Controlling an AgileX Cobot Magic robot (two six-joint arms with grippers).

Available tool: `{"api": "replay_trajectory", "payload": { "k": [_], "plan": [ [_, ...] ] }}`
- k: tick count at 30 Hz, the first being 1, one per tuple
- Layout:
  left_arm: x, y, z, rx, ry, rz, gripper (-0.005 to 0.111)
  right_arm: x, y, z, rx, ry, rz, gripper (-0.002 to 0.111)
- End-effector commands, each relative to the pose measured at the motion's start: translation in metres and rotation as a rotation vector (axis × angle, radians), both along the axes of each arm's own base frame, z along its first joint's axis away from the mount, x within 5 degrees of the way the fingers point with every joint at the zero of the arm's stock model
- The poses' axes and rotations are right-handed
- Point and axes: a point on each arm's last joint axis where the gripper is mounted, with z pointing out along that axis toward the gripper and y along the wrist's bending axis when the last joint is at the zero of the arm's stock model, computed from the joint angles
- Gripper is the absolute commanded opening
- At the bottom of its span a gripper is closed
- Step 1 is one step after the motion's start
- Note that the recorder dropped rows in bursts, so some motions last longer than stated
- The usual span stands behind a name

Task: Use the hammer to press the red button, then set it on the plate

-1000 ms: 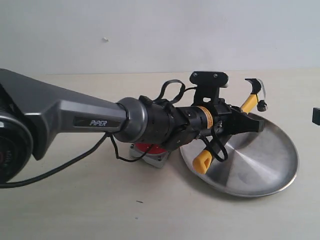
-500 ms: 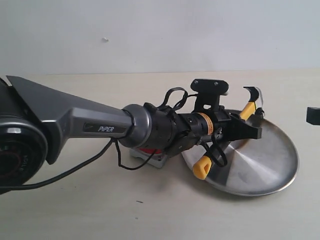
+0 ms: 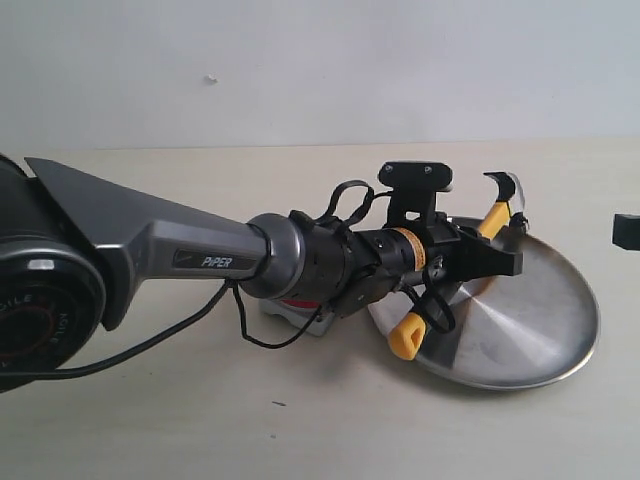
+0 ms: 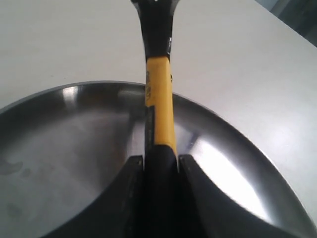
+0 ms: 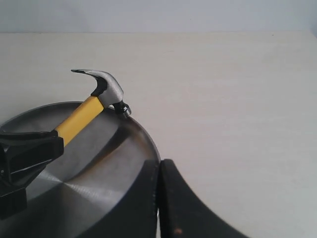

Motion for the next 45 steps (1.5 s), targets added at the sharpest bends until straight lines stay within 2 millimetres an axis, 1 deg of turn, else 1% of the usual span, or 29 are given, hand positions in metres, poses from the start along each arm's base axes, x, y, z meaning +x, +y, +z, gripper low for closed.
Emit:
{"api": "replay_trajectory", "payload": {
  "k": [1,7,12,13,19,21,23,26,28,30,31,32,34,36,37,40,42,45],
  "plan": [
    [0.002,-0.002,0.011,-0.024,-0.057,-0.034,0.004,-0.002,0.000,0.000,0.001,-0.005,0.004,0.000],
    [0.002,-0.001,0.008,0.000,-0.045,-0.030,0.021,-0.002,0.000,0.000,-0.001,-0.005,0.005,0.000],
    [0.002,-0.001,0.008,0.015,-0.055,-0.036,0.044,-0.002,0.000,0.000,-0.001,-0.005,0.005,0.000],
    [0.002,-0.001,0.008,0.016,-0.056,-0.037,0.047,-0.002,0.000,0.000,-0.001,-0.005,0.005,0.000],
    [0.003,0.000,0.009,0.017,-0.076,-0.044,0.048,-0.002,0.000,0.000,-0.011,-0.004,0.011,0.000],
    [0.005,0.000,0.014,0.026,-0.110,-0.054,0.048,-0.001,0.000,0.000,-0.013,-0.005,0.012,0.000],
    [0.006,0.002,0.028,0.026,-0.153,-0.063,0.048,-0.001,0.000,0.001,-0.019,-0.007,0.014,0.000],
    [0.010,0.008,0.062,0.028,-0.213,-0.059,0.048,-0.001,0.000,0.001,-0.023,-0.010,0.022,0.000],
    [0.010,0.015,0.091,0.056,-0.247,-0.055,0.048,-0.001,0.000,0.001,-0.034,-0.014,0.030,0.000],
    [0.006,0.023,0.118,0.109,-0.268,-0.052,0.045,-0.001,0.000,0.002,-0.042,-0.017,0.034,0.000],
    [0.003,0.028,0.134,0.147,-0.280,-0.050,0.040,-0.001,0.000,0.002,-0.045,-0.018,0.035,0.000],
    [0.001,0.033,0.144,0.186,-0.287,-0.050,0.035,-0.001,0.000,0.002,-0.048,-0.019,0.036,0.000],
    [-0.006,0.047,0.171,0.280,-0.306,-0.052,0.020,0.000,0.001,0.002,-0.044,-0.026,0.044,0.000],
    [-0.014,0.061,0.195,0.347,-0.316,-0.051,0.005,0.000,0.003,0.002,0.010,-0.033,0.039,0.000],
    [-0.018,0.068,0.205,0.379,-0.316,-0.051,0.000,0.000,0.005,0.002,0.046,-0.038,0.038,0.000],
    [-0.030,0.088,0.230,0.458,-0.300,-0.043,0.000,0.001,0.010,0.003,0.118,-0.046,0.061,0.000],
    [-0.039,0.100,0.244,0.486,-0.289,-0.035,0.000,0.001,0.012,0.003,0.132,-0.048,0.082,0.000],
    [-0.051,0.115,0.264,0.462,-0.322,-0.029,0.000,0.001,0.014,0.003,0.144,-0.050,0.105,0.000]
  ]
}}
